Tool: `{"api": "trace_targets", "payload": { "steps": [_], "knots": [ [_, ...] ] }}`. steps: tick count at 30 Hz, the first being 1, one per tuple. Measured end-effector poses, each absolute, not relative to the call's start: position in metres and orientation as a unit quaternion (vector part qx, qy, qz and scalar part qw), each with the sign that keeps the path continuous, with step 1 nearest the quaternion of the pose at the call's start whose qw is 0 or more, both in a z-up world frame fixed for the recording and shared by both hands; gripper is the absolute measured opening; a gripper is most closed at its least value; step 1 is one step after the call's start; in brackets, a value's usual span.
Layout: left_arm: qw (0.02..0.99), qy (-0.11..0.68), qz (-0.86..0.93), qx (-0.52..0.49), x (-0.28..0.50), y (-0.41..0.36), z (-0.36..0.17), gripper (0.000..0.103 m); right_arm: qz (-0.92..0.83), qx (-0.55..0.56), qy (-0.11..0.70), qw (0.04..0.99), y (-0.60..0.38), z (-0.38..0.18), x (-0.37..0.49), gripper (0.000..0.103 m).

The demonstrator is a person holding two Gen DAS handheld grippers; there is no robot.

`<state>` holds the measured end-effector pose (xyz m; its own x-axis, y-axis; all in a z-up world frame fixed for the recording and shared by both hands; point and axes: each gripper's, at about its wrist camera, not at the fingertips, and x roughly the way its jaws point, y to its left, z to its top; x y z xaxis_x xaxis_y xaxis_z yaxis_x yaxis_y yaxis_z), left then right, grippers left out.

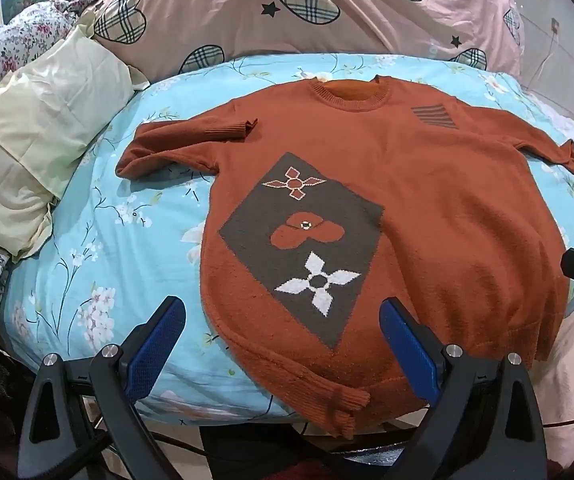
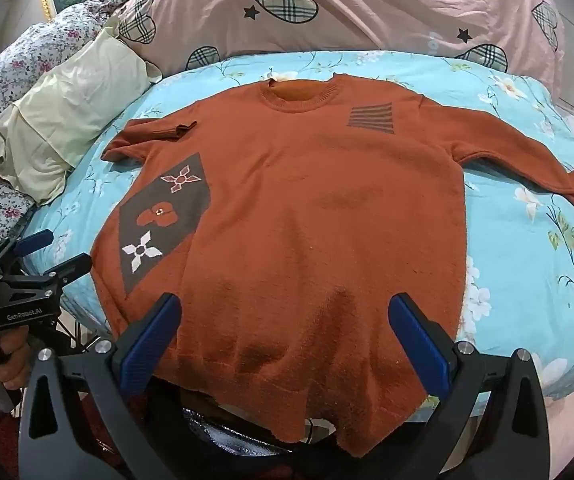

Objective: Fold small clothes

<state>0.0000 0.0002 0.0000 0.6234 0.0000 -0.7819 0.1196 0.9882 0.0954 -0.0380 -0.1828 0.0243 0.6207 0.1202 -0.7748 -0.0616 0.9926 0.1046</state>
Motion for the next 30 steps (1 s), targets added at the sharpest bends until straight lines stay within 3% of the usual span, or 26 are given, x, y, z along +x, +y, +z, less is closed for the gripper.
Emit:
{"api": "trace_targets", "payload": {
  "steps": [30],
  "knots": [
    [0.893, 0.443, -0.041, 0.075, 0.011, -0.009, -0.006, 0.098, 0.047, 0.054, 0.429, 0.900, -0.191, 0.024, -0.035, 0.103]
  ]
}}
